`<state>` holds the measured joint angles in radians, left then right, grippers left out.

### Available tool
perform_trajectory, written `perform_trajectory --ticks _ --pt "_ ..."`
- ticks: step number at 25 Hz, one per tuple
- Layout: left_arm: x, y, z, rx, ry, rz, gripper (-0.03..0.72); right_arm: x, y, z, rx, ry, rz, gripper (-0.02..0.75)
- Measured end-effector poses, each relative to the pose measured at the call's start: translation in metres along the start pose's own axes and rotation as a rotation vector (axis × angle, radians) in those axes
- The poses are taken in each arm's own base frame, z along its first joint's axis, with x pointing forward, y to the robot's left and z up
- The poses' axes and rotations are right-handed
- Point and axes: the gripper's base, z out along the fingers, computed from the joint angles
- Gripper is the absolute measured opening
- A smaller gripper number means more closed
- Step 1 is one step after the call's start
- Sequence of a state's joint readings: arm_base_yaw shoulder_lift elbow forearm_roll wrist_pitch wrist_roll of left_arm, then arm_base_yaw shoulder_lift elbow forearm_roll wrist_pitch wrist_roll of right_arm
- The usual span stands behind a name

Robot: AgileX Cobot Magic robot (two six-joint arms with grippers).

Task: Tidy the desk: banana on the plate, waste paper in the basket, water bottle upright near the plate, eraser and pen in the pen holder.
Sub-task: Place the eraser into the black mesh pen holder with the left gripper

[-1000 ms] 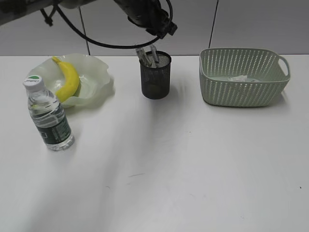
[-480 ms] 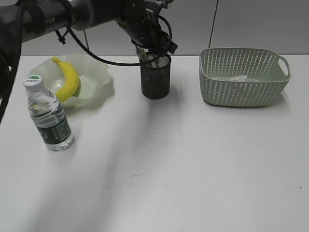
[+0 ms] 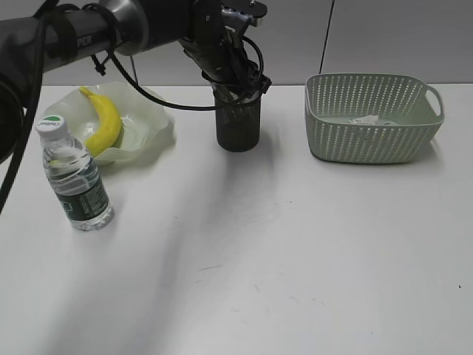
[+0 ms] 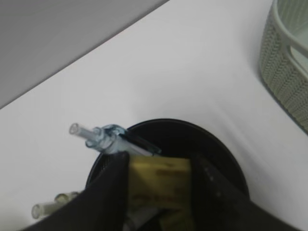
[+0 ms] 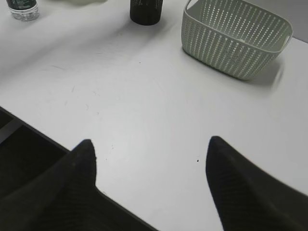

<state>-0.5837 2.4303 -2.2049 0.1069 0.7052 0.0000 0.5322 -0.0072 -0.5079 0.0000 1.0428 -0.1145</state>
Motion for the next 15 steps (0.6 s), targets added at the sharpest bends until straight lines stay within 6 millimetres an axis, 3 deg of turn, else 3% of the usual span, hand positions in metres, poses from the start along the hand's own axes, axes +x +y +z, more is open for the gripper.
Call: perform_trajectory --ticks 6,12,15 --pt "-0.003 0.0 -0.007 0.0 -0.002 -0.001 0.326 0.0 0.0 0.0 0.0 0.0 0.0 0.561" --pt "-0.026 0.004 -0.045 -0.002 -0.083 -0.011 0.33 0.0 0.0 0.0 0.0 0.0 0.0 0.561" --pt "-0.031 0.005 -0.054 0.001 -0.103 -0.017 0.33 0.0 0.0 0.0 0.0 0.0 0.0 0.561"
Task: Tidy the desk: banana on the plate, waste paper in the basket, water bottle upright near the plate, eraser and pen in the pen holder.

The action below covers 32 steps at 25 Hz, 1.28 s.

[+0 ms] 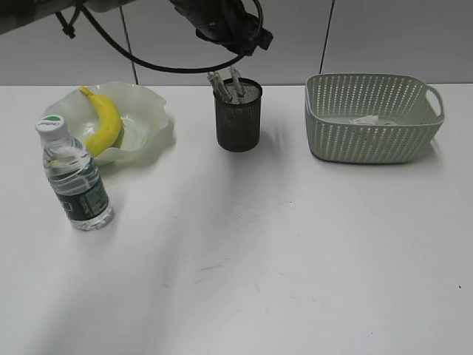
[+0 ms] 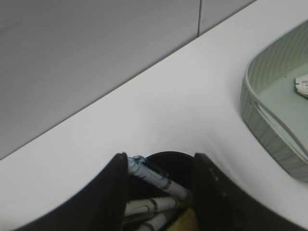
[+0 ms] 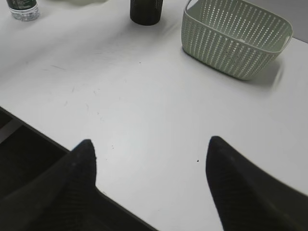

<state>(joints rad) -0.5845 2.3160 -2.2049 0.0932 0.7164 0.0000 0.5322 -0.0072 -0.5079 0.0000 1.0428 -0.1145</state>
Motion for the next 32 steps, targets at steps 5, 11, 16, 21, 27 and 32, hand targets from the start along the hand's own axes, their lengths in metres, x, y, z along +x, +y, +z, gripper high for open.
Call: perform_trajectory --ticks 5,11,16,21,27,32 --pt "0.0 0.0 -0.004 0.001 0.025 -0.002 0.33 0.0 0.0 0.0 0.0 -0.001 0.0 0.561" --pt "-0.026 0.007 -0.068 -0.008 -0.009 -0.01 0.331 0.0 0.0 0.0 0.0 -0.001 0.0 0.561" --pt "-0.037 0.013 -0.137 -0.022 0.049 -0.017 0.331 0.0 0.0 0.0 0.0 -0.001 0.0 0.561" --pt "-0.037 0.019 -0.199 -0.038 0.095 -0.032 0.331 0.0 0.0 0.0 0.0 -0.001 0.0 0.561" --pt "-0.023 0.021 -0.266 -0.034 0.052 -0.046 0.331 0.0 0.0 0.0 0.0 -0.001 0.0 0.561" --pt "0.028 0.018 -0.315 -0.002 0.105 -0.08 0.331 0.0 0.0 0.0 0.0 -0.001 0.0 0.561"
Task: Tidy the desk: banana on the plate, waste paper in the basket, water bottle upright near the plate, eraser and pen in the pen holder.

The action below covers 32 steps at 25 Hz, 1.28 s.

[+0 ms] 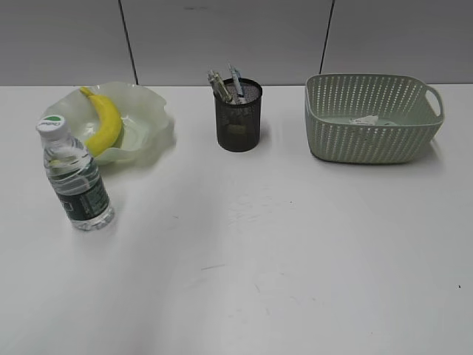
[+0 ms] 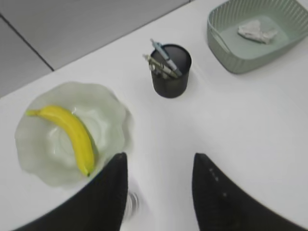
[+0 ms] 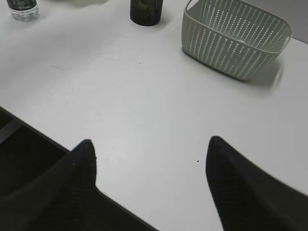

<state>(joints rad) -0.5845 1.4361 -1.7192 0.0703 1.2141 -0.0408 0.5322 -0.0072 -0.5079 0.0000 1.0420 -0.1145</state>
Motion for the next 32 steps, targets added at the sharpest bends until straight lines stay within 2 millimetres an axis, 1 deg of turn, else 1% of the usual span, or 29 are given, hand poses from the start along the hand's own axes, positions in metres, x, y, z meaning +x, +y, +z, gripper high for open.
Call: perform_trajectory --ticks 1,2,4,5,8,9,11,15,16,17,18,21,24,28,32 --pt "0.014 0.001 -0.01 0.001 0.005 -0.005 0.331 0.0 0.0 0.0 0.0 0.0 0.0 0.561" --pt "0.031 0.001 -0.012 0.001 0.036 -0.006 0.331 0.0 0.0 0.0 0.0 0.0 0.0 0.561" --pt "0.065 0.002 -0.024 0.001 0.063 -0.008 0.331 0.0 0.0 0.0 0.0 0.0 0.0 0.561" --pt "0.083 0.003 -0.023 0.001 0.094 -0.006 0.331 0.0 0.0 0.0 0.0 0.0 0.0 0.561" --pt "0.14 0.004 -0.034 0.002 0.133 -0.007 0.331 0.0 0.0 0.0 0.0 0.0 0.0 0.561" --pt "0.159 0.004 -0.032 0.002 0.155 -0.005 0.331 0.0 0.0 0.0 0.0 0.0 0.0 0.561" --pt "0.199 0.005 -0.041 0.004 0.121 -0.007 0.331 0.0 0.0 0.0 0.0 0.0 0.0 0.561" --pt "0.262 0.006 -0.036 0.009 0.028 -0.009 0.331 0.0 0.0 0.0 0.0 0.0 0.0 0.561" --pt "0.276 0.005 -0.032 0.011 0.012 -0.01 0.331 0.0 0.0 0.0 0.0 -0.001 0.0 0.561" --pt "0.288 0.006 -0.032 0.012 -0.016 -0.011 0.331 0.0 0.0 0.0 0.0 -0.001 0.0 0.561" --pt "0.295 0.006 -0.037 0.013 -0.066 -0.013 0.331 0.0 0.0 0.0 0.0 -0.001 0.0 0.561" --pt "0.309 0.008 -0.055 0.016 -0.231 -0.021 0.331 0.0 0.0 0.0 0.0 -0.003 0.0 0.561" --pt "0.321 0.009 -0.067 0.018 -0.336 -0.027 0.331 0.0 0.0 0.0 0.0 -0.004 0.0 0.561" --pt "0.33 0.009 -0.075 0.02 -0.41 -0.032 0.331 0.0 0.0 0.0 0.001 -0.005 0.0 0.561" --pt "0.33 0.009 -0.075 0.02 -0.413 -0.032 0.331 0.0 0.0 0.0 0.001 -0.005 0.0 0.561"
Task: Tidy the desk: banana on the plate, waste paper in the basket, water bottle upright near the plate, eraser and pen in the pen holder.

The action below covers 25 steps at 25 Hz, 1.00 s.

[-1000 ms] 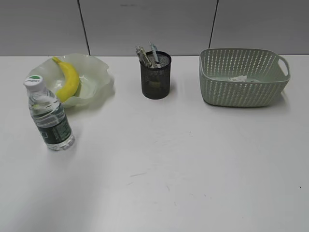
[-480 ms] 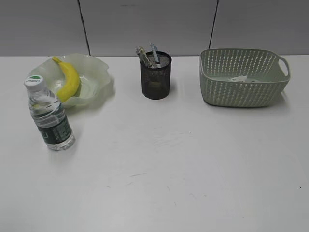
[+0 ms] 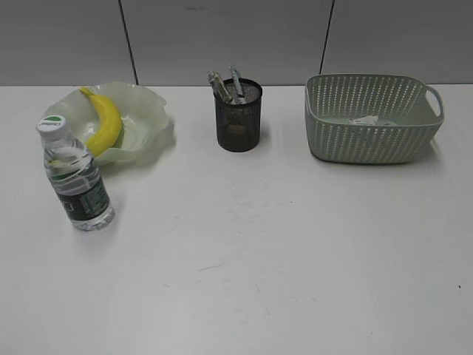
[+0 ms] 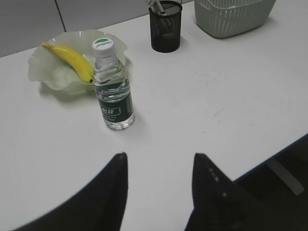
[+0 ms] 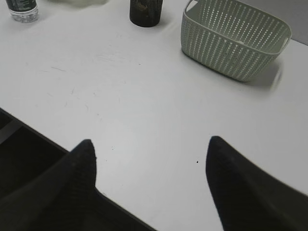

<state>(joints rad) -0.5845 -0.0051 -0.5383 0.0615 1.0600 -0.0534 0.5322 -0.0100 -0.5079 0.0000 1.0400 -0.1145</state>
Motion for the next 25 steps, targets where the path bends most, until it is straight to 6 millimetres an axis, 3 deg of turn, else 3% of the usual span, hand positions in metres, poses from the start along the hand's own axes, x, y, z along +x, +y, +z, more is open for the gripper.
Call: perform_trajectory --ticks 12,21,25 --pt "-0.0007 -0.0003 0.0014 -0.017 0.009 -0.007 0.33 0.0 0.0001 0.0 0.012 0.001 0.006 0.561" --pt "0.0004 -0.0042 -0.0012 -0.351 -0.003 -0.159 0.29 -0.0006 0.0027 0.0005 0.381 0.044 0.178 0.561" --pt "0.0004 -0.0053 -0.0013 -0.44 -0.003 -0.2 0.264 -0.0007 0.0031 0.0007 0.451 0.052 0.211 0.561"
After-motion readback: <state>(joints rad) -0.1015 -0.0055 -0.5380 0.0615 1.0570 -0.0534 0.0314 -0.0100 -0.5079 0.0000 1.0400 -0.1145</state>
